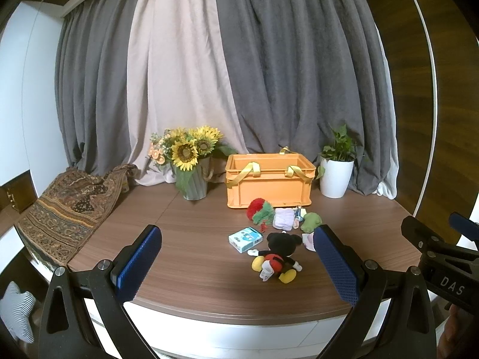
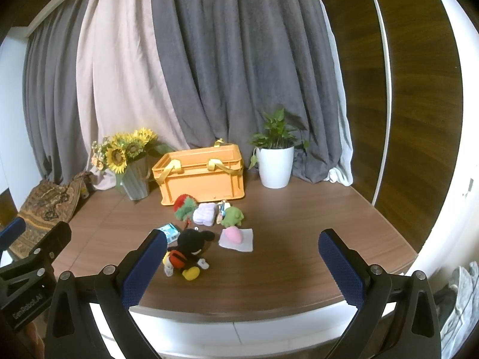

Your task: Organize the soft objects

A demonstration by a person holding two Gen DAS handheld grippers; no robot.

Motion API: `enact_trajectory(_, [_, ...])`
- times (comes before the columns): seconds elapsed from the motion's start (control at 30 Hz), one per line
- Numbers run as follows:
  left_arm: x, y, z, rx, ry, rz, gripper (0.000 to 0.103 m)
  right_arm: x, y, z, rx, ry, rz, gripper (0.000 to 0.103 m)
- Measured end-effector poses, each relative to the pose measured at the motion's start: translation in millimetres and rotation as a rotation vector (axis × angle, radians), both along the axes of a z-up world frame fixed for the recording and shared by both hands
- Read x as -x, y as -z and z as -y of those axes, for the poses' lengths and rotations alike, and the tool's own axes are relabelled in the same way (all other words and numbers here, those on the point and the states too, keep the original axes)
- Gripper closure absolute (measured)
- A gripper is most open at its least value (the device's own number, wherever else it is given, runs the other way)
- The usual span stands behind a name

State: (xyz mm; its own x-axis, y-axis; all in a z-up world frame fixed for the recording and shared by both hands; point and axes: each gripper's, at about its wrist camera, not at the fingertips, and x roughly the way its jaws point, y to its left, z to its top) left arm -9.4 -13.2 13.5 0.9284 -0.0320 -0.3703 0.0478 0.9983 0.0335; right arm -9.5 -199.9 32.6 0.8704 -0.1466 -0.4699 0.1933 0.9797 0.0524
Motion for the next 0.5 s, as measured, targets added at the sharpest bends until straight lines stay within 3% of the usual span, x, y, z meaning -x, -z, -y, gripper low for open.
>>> enact_trajectory(0.5, [-4.4, 3.0, 2.6, 0.003, 0.010, 0.000, 0.000, -3.7, -2.7, 2.4, -0.003, 0.006, 0.001, 0.000])
